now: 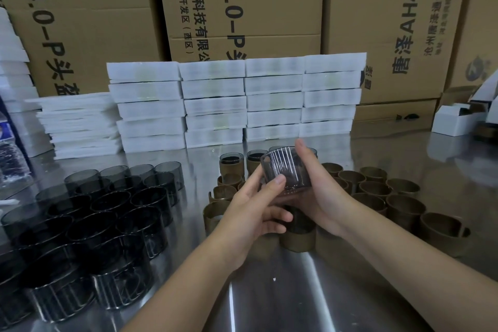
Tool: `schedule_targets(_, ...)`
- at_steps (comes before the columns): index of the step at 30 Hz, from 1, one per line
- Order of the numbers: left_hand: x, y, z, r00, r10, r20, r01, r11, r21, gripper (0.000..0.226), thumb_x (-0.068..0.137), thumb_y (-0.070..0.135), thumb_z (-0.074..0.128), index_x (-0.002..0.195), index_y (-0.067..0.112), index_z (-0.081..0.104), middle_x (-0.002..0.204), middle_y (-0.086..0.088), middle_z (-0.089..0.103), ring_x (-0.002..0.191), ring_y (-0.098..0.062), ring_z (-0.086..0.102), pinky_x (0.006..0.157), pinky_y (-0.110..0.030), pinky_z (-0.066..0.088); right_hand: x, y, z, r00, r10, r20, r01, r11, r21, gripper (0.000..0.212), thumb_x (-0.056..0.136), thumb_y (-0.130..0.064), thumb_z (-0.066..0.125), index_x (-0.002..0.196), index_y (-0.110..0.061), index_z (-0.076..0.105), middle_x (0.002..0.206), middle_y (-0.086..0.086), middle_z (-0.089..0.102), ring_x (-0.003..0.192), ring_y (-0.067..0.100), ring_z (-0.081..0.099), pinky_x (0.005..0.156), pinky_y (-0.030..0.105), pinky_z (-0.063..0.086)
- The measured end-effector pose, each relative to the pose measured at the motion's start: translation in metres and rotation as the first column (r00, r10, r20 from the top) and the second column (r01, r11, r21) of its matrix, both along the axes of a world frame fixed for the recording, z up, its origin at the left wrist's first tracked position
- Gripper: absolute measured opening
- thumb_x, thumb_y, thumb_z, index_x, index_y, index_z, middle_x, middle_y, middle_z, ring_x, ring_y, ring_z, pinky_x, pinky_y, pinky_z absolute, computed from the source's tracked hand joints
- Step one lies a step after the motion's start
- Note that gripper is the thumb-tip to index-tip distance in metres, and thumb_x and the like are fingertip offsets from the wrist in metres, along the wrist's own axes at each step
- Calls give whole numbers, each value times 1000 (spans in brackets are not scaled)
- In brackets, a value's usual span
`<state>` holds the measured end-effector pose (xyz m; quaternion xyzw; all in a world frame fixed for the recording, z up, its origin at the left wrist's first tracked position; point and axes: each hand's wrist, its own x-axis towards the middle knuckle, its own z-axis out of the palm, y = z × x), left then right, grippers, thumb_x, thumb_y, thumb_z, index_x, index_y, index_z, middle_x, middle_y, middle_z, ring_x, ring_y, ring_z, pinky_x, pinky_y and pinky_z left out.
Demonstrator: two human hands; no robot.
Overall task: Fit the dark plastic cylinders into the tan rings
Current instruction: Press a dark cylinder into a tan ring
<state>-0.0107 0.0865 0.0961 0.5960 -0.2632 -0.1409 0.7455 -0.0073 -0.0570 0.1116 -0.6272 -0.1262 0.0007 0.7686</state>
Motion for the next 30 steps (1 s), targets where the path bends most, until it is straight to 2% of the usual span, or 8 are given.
schedule_targets(7,0,2,2,996,-63,-62,60,997,-44,51,80,43,69,129,36,56,97,-11,69,59,-15,61,52,-23,51,0,1,0,1000,-5,-4,5,1000,11,75,78,-71,45,120,-12,64,116,11,70,110,25,66,104,46,46)
schedule_targets(12,1,1,1,999,-8,-50,7,1000,-9,50,76,51,71,123,41,59,99,-8,71,62,-15,62,53,-24,51,-2,3,-1,998,-59,-17,59,998,-22,76,73,-73,48,115,-14,68,113,9,72,109,23,67,109,47,40)
schedule_targets(19,5,2,-3,997,83,7,-83,997,1,67,61,49,77,125,42,58,98,-1,72,65,-15,62,53,-23,50,-8,9,2,971,-235,40,238,942,-238,79,54,-83,46,97,-24,75,101,0,75,106,20,66,109,43,39)
schedule_targets(21,5,3,-3,995,93,-23,-93,995,-23,60,68,45,80,124,38,60,97,-2,72,63,-15,62,52,-23,49,-8,10,3,960,-275,52,279,931,-233,79,53,-81,46,103,-24,72,101,-1,75,102,16,67,105,39,43)
schedule_targets(23,6,2,-3,994,94,-60,-97,994,-40,66,66,49,83,125,32,59,98,-5,71,62,-15,62,51,-23,49,-7,10,3,950,-294,107,310,929,-204,74,60,-76,45,110,-26,67,105,-4,73,101,12,67,100,35,47)
schedule_targets(25,6,2,-3,990,92,-102,-98,994,-53,77,61,54,77,129,24,55,101,-11,71,60,-14,62,50,-23,50,-7,9,2,934,-295,203,331,928,-173,64,67,-68,48,115,-28,64,111,-5,70,102,9,66,91,30,52)
schedule_targets(28,7,2,-1,981,54,-186,-68,995,-72,76,62,61,63,123,15,59,109,-21,71,58,-13,62,49,-22,50,-7,7,1,905,-272,327,330,934,-136,44,74,-55,56,111,-32,65,115,-4,67,96,5,67,68,19,54)
schedule_targets(30,9,3,-1,973,41,-226,-63,994,-92,74,63,64,60,116,13,64,99,-17,74,58,-13,64,48,-21,50,-7,7,-2,873,-267,408,358,919,-164,38,77,-52,64,112,-37,65,122,-2,60,92,7,67,66,18,54)
